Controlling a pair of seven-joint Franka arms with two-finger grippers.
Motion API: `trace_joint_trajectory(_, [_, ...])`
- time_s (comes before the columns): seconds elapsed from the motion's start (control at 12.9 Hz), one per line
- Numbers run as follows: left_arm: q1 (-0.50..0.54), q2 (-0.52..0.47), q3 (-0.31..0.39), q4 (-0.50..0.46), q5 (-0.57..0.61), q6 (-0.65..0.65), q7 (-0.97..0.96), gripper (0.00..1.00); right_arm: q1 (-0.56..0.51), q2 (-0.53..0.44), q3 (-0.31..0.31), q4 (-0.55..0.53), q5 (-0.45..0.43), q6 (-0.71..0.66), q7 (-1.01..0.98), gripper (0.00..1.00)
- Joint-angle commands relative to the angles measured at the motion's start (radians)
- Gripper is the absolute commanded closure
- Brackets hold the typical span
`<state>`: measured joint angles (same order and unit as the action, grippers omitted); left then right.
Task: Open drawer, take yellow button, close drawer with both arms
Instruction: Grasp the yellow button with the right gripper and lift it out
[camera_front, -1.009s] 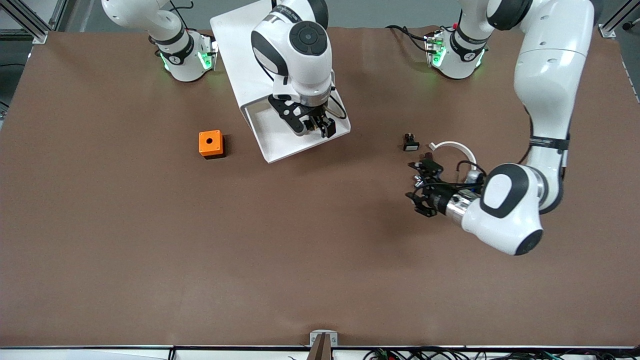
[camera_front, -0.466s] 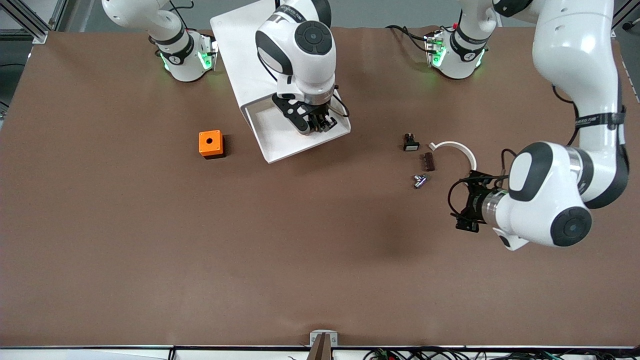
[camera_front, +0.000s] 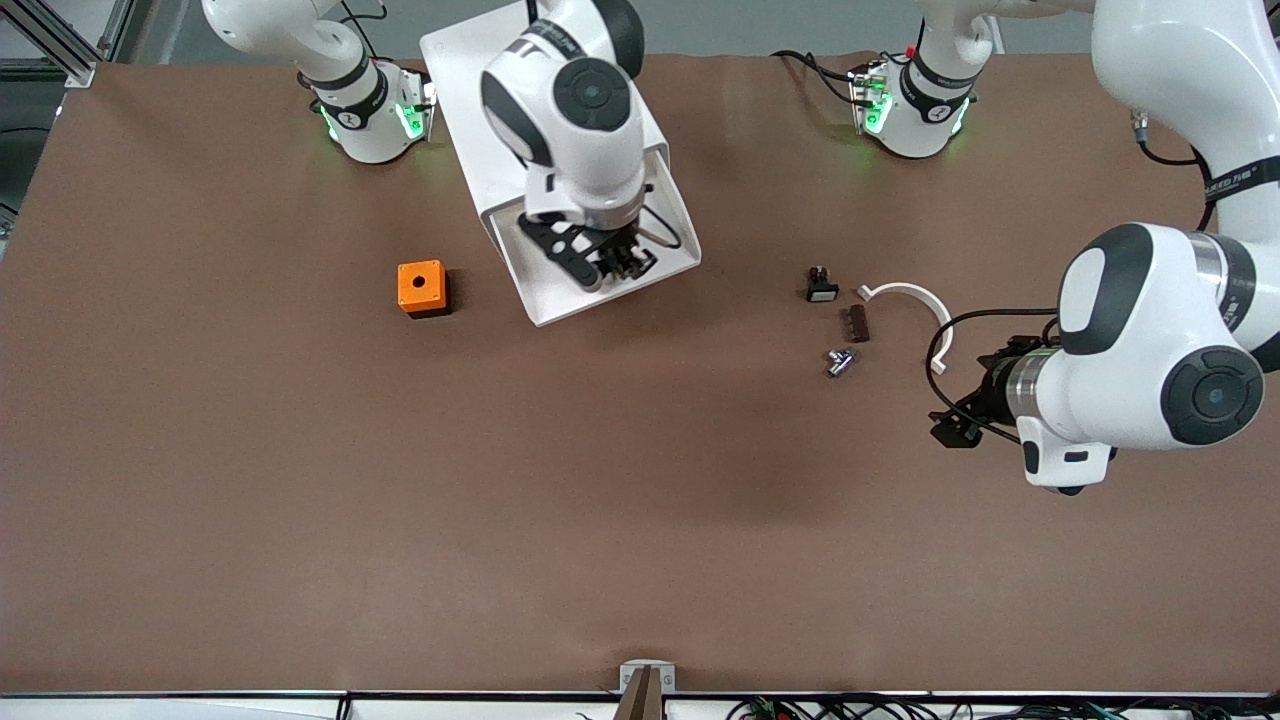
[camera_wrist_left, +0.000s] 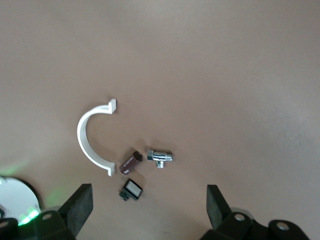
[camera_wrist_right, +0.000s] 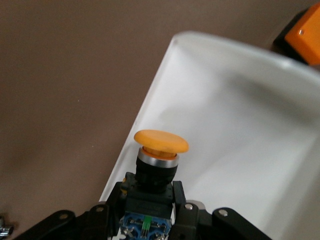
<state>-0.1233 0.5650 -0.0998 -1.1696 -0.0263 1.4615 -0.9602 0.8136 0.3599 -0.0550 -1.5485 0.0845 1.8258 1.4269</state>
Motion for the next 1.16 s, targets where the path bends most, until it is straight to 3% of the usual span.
trace_joint_trajectory(0.0, [0.008,-0.071,0.000,-0.027,0.028,-0.006,0.124,0.00,-0.166,-0.025,0.011,0.085,0.031,-0.156,-0.312,1.00])
trace_joint_trajectory(0.31, [0.047,-0.117,-0.001,-0.039,0.017,-0.052,0.247,0.00,-0.410,-0.041,0.007,0.052,-0.020,-0.151,-0.752,1.00])
trace_joint_trajectory(0.54, [0.034,-0.113,-0.009,-0.056,0.014,-0.020,0.248,0.00,-0.566,-0.042,0.007,-0.066,-0.098,-0.019,-1.025,1.00])
trace_joint_trajectory(0.93, [0.033,-0.100,-0.153,-0.176,0.014,0.199,0.274,0.00,-0.804,-0.027,0.007,-0.307,-0.147,0.336,-1.365,1.00])
trace_joint_trajectory(1.09, [0.024,-0.097,-0.220,-0.231,0.019,0.282,0.278,0.00,-0.853,0.017,0.007,-0.321,-0.149,0.386,-1.413,1.00])
